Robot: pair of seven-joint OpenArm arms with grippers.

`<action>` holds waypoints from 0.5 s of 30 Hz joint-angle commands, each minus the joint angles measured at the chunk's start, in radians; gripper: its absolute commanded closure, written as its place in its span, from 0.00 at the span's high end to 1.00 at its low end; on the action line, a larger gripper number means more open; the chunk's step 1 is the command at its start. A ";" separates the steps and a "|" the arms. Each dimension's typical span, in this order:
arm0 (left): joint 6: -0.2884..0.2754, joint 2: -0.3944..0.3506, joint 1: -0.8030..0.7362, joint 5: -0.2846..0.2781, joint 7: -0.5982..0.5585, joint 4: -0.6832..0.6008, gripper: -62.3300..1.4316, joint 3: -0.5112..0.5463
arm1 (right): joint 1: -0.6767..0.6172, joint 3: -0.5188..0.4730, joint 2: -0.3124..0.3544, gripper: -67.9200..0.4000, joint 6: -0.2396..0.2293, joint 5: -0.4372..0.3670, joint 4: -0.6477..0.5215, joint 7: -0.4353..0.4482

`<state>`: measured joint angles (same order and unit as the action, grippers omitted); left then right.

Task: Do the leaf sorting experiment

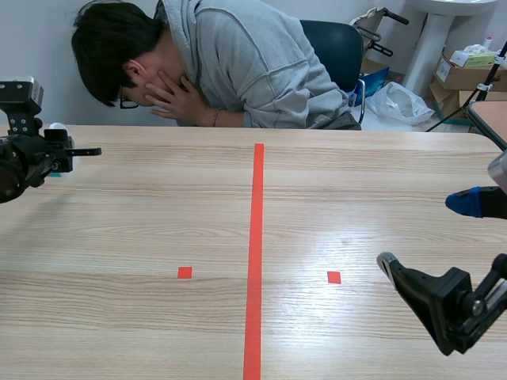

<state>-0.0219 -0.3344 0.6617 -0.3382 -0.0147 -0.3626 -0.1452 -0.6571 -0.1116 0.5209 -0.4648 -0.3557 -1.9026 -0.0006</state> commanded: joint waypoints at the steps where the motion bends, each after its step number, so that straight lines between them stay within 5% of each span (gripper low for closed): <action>1: 0.010 -0.010 0.012 -0.001 -0.021 -0.010 0.11 0.021 | 0.012 -0.010 0.002 1.00 0.000 -0.014 -0.003 0.015; 15: 0.065 0.005 -0.121 0.023 -0.060 0.014 0.11 0.051 | 0.024 -0.010 -0.001 1.00 0.000 -0.014 -0.003 0.028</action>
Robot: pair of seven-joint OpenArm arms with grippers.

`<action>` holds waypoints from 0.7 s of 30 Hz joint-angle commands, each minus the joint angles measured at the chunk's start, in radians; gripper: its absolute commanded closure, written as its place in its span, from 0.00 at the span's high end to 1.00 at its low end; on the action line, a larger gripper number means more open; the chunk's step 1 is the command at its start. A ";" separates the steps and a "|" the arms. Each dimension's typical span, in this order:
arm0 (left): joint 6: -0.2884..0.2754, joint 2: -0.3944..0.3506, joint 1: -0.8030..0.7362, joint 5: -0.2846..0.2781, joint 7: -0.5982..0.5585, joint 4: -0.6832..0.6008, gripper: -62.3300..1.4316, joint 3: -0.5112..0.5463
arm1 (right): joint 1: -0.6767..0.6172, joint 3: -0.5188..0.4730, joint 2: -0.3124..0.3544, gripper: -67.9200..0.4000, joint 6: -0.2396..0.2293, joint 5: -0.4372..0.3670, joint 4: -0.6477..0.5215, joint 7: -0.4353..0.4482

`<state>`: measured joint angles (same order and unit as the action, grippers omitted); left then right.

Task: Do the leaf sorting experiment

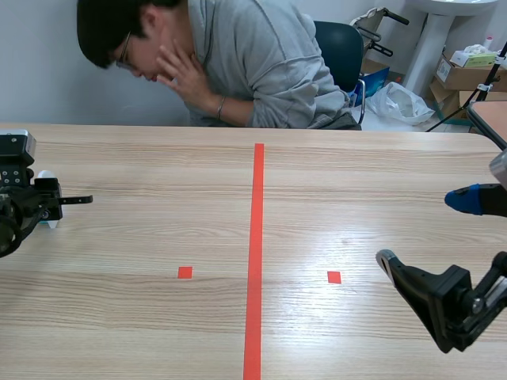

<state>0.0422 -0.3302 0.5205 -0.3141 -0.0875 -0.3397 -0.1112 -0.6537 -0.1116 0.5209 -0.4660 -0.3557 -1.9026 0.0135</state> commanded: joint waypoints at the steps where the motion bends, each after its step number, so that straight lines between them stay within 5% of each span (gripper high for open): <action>1: 0.002 0.005 0.012 -0.001 0.010 -0.009 0.11 0.027 | 0.023 -0.010 -0.001 1.00 0.001 -0.014 -0.003 0.015; 11: 0.028 0.031 -0.008 0.074 -0.007 -0.009 0.12 0.056 | 0.025 -0.010 0.000 1.00 0.001 -0.014 -0.003 0.016; 13: 0.036 0.031 -0.008 0.096 -0.010 -0.009 0.20 0.056 | 0.025 -0.010 0.000 1.00 0.001 -0.014 -0.003 0.016; 16: 0.039 0.031 -0.008 0.103 -0.010 -0.009 0.46 0.056 | 0.025 -0.010 0.000 1.00 0.001 -0.014 -0.003 0.016; 21: 0.039 0.031 -0.008 0.102 -0.011 -0.009 0.65 0.055 | 0.025 -0.010 0.000 1.00 0.001 -0.014 -0.003 0.016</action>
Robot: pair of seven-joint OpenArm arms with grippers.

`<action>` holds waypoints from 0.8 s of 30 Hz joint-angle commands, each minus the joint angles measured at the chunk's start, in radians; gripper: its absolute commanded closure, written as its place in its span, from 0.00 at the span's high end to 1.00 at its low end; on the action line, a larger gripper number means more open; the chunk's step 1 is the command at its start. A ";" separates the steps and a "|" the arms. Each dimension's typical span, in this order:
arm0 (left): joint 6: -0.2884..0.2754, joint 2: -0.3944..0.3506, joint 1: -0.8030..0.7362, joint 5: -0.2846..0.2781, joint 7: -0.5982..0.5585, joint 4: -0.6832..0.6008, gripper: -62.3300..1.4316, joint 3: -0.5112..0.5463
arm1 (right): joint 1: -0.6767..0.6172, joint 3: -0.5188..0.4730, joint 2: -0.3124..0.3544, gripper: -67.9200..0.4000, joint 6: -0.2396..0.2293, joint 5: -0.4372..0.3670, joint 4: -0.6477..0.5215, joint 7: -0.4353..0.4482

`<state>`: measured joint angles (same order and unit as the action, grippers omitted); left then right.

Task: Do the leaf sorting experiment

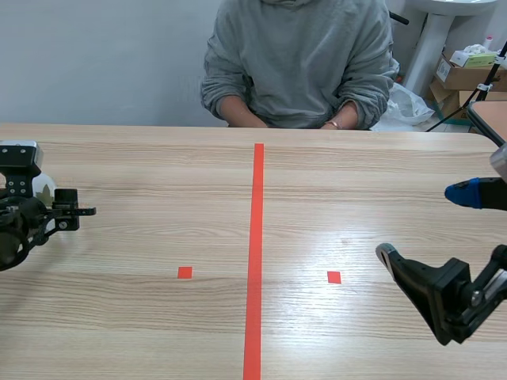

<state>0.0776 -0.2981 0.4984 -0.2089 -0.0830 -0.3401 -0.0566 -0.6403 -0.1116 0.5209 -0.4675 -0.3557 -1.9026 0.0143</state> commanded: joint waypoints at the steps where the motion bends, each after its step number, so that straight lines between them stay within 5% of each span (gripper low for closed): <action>1: 0.005 -0.002 0.014 -0.003 -0.015 -0.009 0.73 0.001 | 0.012 -0.010 0.000 1.00 0.003 -0.014 -0.003 0.015; 5: 0.010 -0.002 0.014 -0.003 -0.015 -0.009 1.00 0.001 | 0.012 -0.010 0.000 1.00 0.003 -0.014 -0.003 0.014; 14: 0.070 -0.011 0.014 -0.011 0.042 -0.076 1.00 0.001 | 0.012 -0.010 0.000 1.00 0.003 -0.014 -0.003 0.014; 24: 0.026 -0.137 -0.060 -0.148 0.162 -0.344 1.00 -0.001 | 0.012 -0.010 0.000 1.00 0.003 -0.014 -0.003 0.014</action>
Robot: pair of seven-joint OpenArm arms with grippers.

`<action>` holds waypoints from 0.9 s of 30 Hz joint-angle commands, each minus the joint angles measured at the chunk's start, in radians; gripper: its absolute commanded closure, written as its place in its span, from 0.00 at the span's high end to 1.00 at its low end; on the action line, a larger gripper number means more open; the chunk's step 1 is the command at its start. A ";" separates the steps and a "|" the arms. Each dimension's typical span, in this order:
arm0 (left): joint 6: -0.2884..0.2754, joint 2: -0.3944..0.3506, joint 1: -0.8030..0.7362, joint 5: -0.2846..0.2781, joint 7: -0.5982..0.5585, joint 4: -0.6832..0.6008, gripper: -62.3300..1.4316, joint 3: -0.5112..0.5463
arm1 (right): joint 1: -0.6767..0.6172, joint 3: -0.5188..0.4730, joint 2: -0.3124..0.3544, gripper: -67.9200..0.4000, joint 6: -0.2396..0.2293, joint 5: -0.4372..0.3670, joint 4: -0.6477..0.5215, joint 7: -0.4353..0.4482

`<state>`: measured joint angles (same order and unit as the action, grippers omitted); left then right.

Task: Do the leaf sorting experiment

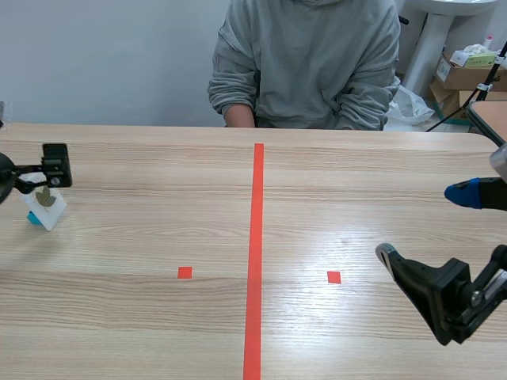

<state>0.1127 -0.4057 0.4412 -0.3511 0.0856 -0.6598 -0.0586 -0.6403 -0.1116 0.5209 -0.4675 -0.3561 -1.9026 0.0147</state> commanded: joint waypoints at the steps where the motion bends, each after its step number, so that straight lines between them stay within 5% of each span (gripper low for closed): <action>1: -0.030 -0.045 -0.020 -0.018 0.004 -0.060 1.00 0.001 | 0.012 -0.010 0.000 1.00 0.003 -0.014 -0.003 0.014; 13: -0.305 -0.203 -0.322 -0.151 0.093 -0.601 1.00 0.001 | 0.012 -0.010 0.000 1.00 0.003 -0.014 -0.003 0.014; 27: -0.307 -0.243 -0.746 -0.161 0.057 -1.095 1.00 0.003 | 0.012 -0.010 0.000 1.00 0.003 -0.014 -0.003 0.014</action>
<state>-0.2024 -0.6537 -0.3019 -0.5060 0.1638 -1.7493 -0.0589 -0.6403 -0.1116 0.5209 -0.4675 -0.3557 -1.9026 0.0143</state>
